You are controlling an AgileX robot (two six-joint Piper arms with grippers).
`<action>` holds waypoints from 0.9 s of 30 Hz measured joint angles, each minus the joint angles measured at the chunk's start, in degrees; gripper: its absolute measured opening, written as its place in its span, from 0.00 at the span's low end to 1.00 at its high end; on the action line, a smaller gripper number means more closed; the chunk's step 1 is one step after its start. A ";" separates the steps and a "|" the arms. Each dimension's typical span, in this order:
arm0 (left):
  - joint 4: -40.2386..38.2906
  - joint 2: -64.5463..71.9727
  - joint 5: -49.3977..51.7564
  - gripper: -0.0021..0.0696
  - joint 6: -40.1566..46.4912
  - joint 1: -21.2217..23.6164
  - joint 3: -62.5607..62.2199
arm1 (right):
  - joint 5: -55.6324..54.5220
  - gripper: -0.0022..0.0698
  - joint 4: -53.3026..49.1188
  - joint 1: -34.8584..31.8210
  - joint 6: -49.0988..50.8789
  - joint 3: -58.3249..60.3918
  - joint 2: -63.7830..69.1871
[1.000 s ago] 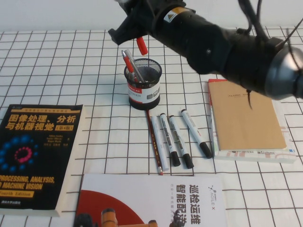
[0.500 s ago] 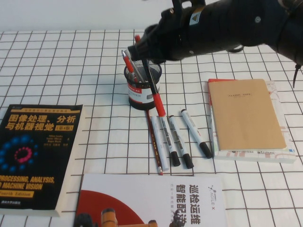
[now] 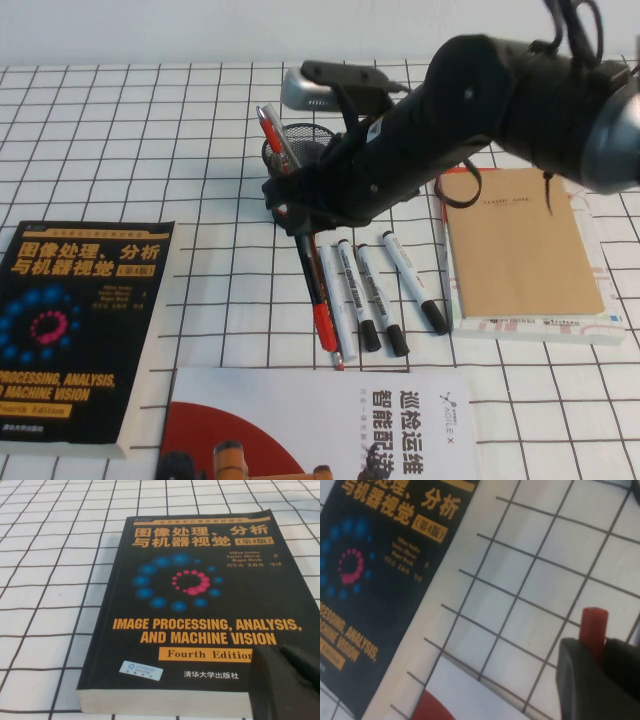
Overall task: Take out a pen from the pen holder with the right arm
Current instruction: 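Take a marker out of the pen holder and lay it on the table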
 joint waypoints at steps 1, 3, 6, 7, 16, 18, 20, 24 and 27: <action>0.00 0.00 0.00 0.02 0.00 0.00 0.00 | -0.65 0.11 0.61 0.00 0.00 0.00 1.30; 0.00 0.00 0.00 0.02 0.00 0.00 0.00 | -2.20 0.11 1.64 0.00 0.09 0.00 3.88; 0.00 0.00 0.00 0.02 0.00 0.00 0.00 | -4.70 0.11 2.64 0.00 0.09 0.00 7.33; 0.00 0.00 0.00 0.02 0.00 0.00 0.00 | -5.58 0.11 2.95 0.00 0.09 0.00 8.11; 0.00 0.00 0.00 0.02 0.00 0.00 0.00 | -12.23 0.11 4.69 0.00 0.09 0.00 12.85; 0.00 0.00 0.00 0.02 0.00 0.00 0.00 | -12.82 0.11 4.69 -0.13 -0.68 0.00 13.52; 0.00 0.00 0.00 0.02 0.00 0.00 0.00 | -13.51 0.11 4.84 -0.25 -1.57 0.00 14.06; 0.00 0.00 0.00 0.02 0.00 0.00 0.00 | -14.35 0.11 4.97 -0.83 -2.09 0.00 15.24; 0.00 0.00 0.00 0.02 0.00 0.00 0.00 | -14.44 0.11 5.12 -1.19 -2.19 0.00 16.05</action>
